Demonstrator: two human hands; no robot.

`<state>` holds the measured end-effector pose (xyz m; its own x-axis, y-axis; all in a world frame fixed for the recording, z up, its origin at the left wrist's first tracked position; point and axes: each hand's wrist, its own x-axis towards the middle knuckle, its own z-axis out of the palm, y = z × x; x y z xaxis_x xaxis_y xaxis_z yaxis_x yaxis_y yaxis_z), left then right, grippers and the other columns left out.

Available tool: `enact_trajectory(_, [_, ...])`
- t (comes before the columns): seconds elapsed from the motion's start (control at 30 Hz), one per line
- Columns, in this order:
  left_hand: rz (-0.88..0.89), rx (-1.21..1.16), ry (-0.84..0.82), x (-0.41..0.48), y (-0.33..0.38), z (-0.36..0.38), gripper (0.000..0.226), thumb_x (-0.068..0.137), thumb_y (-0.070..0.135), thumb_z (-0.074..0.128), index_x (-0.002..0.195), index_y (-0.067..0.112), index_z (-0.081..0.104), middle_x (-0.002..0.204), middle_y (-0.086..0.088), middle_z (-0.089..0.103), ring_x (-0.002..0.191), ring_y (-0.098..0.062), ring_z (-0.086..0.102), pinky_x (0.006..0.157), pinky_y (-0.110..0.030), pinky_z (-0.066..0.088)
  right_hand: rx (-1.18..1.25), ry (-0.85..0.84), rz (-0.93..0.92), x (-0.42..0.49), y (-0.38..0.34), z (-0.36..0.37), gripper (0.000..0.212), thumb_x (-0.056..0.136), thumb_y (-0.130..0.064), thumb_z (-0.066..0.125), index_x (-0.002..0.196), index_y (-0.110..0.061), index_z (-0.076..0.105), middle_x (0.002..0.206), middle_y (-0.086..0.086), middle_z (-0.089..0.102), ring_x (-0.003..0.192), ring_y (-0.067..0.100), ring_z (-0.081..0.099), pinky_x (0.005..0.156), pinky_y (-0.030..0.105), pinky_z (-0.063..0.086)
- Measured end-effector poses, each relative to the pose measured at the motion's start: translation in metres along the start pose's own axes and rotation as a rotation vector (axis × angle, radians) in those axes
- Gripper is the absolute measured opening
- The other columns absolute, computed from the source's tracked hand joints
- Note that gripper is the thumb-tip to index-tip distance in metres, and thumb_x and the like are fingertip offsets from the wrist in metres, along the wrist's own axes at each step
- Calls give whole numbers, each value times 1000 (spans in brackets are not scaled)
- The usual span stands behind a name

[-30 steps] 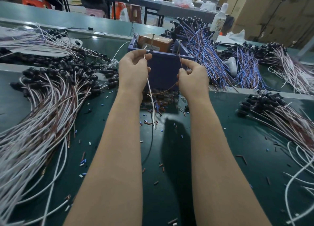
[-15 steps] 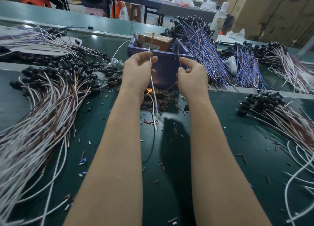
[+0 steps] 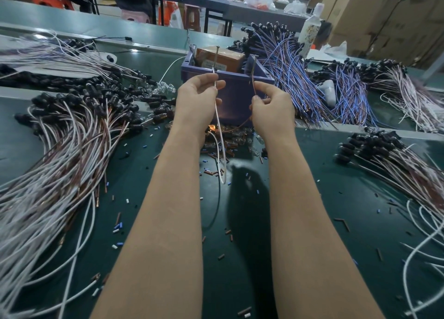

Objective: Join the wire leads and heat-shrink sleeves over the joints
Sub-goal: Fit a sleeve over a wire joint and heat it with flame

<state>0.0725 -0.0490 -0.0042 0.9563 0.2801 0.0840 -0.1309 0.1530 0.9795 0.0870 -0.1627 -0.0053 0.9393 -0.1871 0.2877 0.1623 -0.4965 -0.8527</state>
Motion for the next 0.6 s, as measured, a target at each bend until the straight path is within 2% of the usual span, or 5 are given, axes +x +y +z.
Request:
enact_trajectory(0.23, [5, 4, -9, 1, -2, 1, 21, 97, 3, 42, 104, 16, 57, 102, 0, 68, 63, -6, 50, 73, -23, 48, 39, -8, 4, 3, 3, 0, 32, 93, -6, 46, 119, -17, 61, 87, 2, 62, 84, 18, 61, 82, 35, 53])
enact_trajectory(0.3, [-9, -14, -10, 2, -2, 1, 23, 95, 1, 40, 95, 16, 58, 93, 0, 70, 62, -6, 50, 64, -21, 45, 120, -44, 60, 4, 2, 0, 23, 91, -6, 45, 103, -15, 63, 73, -1, 62, 69, 15, 58, 66, 33, 53])
enact_trajectory(0.43, [-79, 83, -30, 5, -3, -2, 25, 91, 2, 40, 80, 17, 57, 73, 2, 69, 59, -6, 51, 57, -20, 41, 354, -198, 272, 2, -3, -2, 26, 94, -7, 40, 82, -14, 62, 38, -6, 51, 33, 7, 38, 37, 14, 30])
enact_trajectory(0.53, [-161, 234, -62, 7, -5, -5, 21, 92, 5, 45, 76, 15, 56, 70, -1, 67, 47, -3, 52, 49, -16, 40, 73, -346, 228, -2, -2, -1, 20, 93, -9, 47, 87, -10, 66, 40, -4, 52, 32, 7, 39, 36, 13, 32])
enact_trajectory(0.6, [-187, 301, -83, 8, -7, -7, 21, 92, 5, 46, 74, 12, 54, 73, -8, 67, 38, -2, 54, 38, -11, 38, -246, -406, 131, -5, 1, 5, 18, 89, -17, 57, 91, -4, 70, 57, 4, 60, 48, 13, 50, 47, 21, 39])
